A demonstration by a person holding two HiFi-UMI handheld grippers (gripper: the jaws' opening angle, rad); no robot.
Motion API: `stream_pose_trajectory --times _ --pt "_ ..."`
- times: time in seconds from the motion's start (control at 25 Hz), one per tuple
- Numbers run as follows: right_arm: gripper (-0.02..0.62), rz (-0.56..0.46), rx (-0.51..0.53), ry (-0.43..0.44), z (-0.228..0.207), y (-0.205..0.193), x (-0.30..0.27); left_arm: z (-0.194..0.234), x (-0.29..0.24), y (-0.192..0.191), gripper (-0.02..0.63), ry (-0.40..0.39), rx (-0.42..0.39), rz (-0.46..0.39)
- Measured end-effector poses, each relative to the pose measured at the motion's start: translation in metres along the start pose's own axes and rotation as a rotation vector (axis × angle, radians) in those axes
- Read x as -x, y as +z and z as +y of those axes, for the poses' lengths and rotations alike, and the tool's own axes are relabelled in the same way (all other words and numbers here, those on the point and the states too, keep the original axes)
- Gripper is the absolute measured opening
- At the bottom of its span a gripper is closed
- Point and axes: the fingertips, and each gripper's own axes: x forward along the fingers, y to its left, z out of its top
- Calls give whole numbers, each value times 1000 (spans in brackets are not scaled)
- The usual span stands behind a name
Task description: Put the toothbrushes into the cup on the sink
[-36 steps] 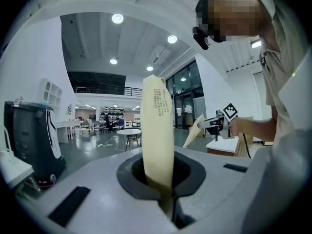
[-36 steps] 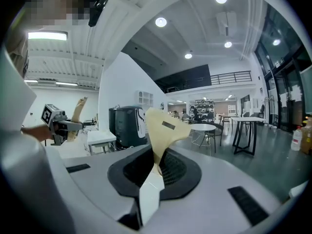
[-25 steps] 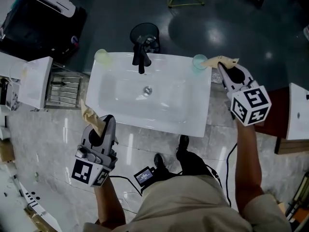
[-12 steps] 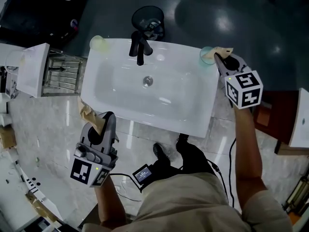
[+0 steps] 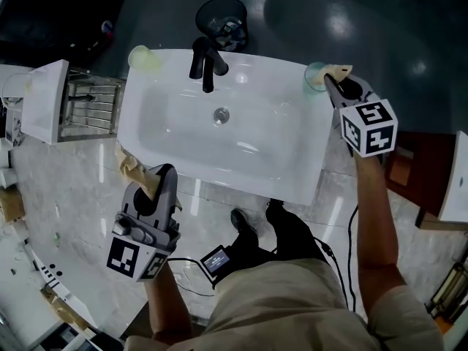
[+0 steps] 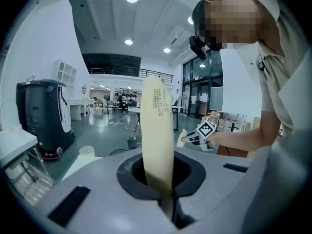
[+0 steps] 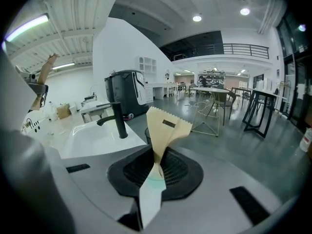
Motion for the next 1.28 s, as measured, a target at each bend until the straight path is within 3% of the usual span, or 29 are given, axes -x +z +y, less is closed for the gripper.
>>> stream_pose_trajectory --times 0.64,1.28 --pt "112 -45 25 2 9 25 15 8 3 17 5 -2 0 -41" --pt "183 -22 27 18 19 32 22 15 17 32 5 -5 -16 -78"
